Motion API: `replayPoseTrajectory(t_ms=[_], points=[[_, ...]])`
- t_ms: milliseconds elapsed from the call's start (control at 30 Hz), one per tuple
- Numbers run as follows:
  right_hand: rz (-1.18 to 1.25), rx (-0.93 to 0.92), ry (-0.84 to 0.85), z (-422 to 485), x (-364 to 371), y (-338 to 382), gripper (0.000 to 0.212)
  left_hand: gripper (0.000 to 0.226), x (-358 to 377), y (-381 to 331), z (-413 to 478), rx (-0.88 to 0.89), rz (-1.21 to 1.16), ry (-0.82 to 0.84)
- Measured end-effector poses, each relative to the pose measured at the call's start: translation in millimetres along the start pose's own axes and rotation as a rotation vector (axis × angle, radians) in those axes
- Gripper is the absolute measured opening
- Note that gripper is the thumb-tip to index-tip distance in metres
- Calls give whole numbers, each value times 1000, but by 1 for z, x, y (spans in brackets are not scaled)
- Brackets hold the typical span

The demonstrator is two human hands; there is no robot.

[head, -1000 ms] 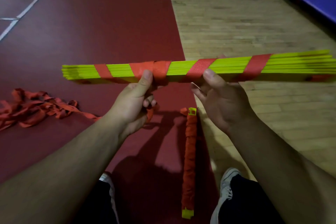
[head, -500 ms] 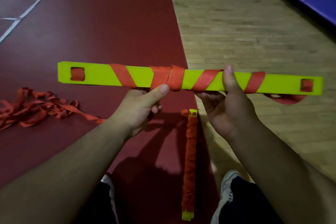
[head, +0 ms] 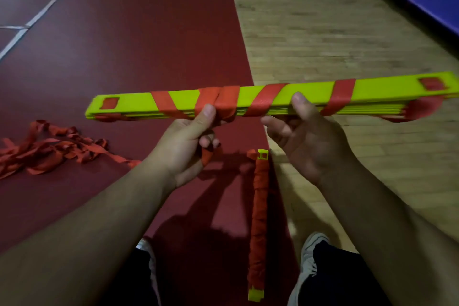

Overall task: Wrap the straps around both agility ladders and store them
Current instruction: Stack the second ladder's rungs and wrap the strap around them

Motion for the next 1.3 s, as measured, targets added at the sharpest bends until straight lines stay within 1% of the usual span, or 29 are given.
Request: replayPoseTrajectory(t_ms=[67, 100, 133, 167, 233, 267, 367, 433, 500, 567, 667, 733, 800, 833, 867, 900, 933, 967, 1000, 1033, 1067, 1133, 1167, 1233, 1300], points=[[-140, -63, 147, 4, 0, 4, 75, 39, 1, 4, 0, -59, -95, 15], [-222, -92, 183, 5, 0, 5, 81, 44, 1, 6, -1, -89, -99, 15], [-273, -118, 196, 5, 0, 5, 81, 47, 2, 8, -1, -117, -93, 16], [-274, -136, 185, 5, 0, 4, 78, 48, 2, 10, -2, -132, -78, 18], [-191, -162, 132, 4, -1, 5, 74, 49, 3, 9, -4, -132, -18, 12], [-160, -173, 94, 3, 0, 6, 65, 49, 3, 7, -5, -124, 34, 13], [-56, -152, -47, 3, -5, 10, 28, 45, 0, 3, -6, -79, 191, 29], [17, -110, -131, 3, -10, 8, 16, 43, 0, 3, -5, -51, 242, 36], [70, -80, -209, 0, -12, 6, 20, 49, 1, 2, -4, -32, 318, 48], [67, -30, -294, -4, -13, 2, 25, 56, 0, 2, -4, -36, 346, 49], [79, 65, -377, -8, -13, -5, 29, 40, -1, 2, -3, -23, 293, 1], [124, 104, -392, -11, -11, -10, 29, 35, 1, -2, -4, 41, 292, -19], [161, 100, -350, -11, -9, -13, 31, 36, 2, -5, -6, 72, 305, -38], [171, 76, -275, -9, -6, -12, 36, 37, 1, -4, -7, 60, 294, -52], [161, 44, -166, -6, -2, -9, 44, 38, -1, -3, -6, 44, 257, -64], [121, 17, -51, -2, 2, -7, 54, 38, -2, -2, -5, 31, 197, -71], [66, 2, 40, 0, 5, -6, 56, 38, -3, -2, -4, 16, 131, -80], [3, -16, 92, 2, 6, -6, 49, 39, -4, -2, -2, 4, 75, -84], [-52, -26, 103, 3, 6, -6, 36, 39, -6, -2, -1, -10, 42, -83], [-80, -39, 80, 4, 5, -5, 28, 39, -6, -1, -1, -23, 32, -77], [-65, -50, 50, 4, 5, -5, 27, 38, -5, -2, -1, -31, 38, -71], [35, -60, -29, 4, 1, -6, 35, 36, -4, 0, -2, -34, 99, -54], [74, -48, -85, 5, -2, -6, 35, 36, -4, 1, -3, -36, 157, -46], [120, -5, -216, 4, -8, -6, 27, 36, 1, 2, -5, -40, 305, -10], [118, 48, -348, 3, -15, -6, 27, 30, 8, 1, -6, -37, 408, 31]])
Point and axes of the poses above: each hand's wrist, its own z-axis towards the middle knuckle, its own x-axis out of the palm, y = z × x, the point moved 6 cm from there along z, towards the middle knuckle, and after that the axes turned 8 degrees about y, right-handed, at the moved point
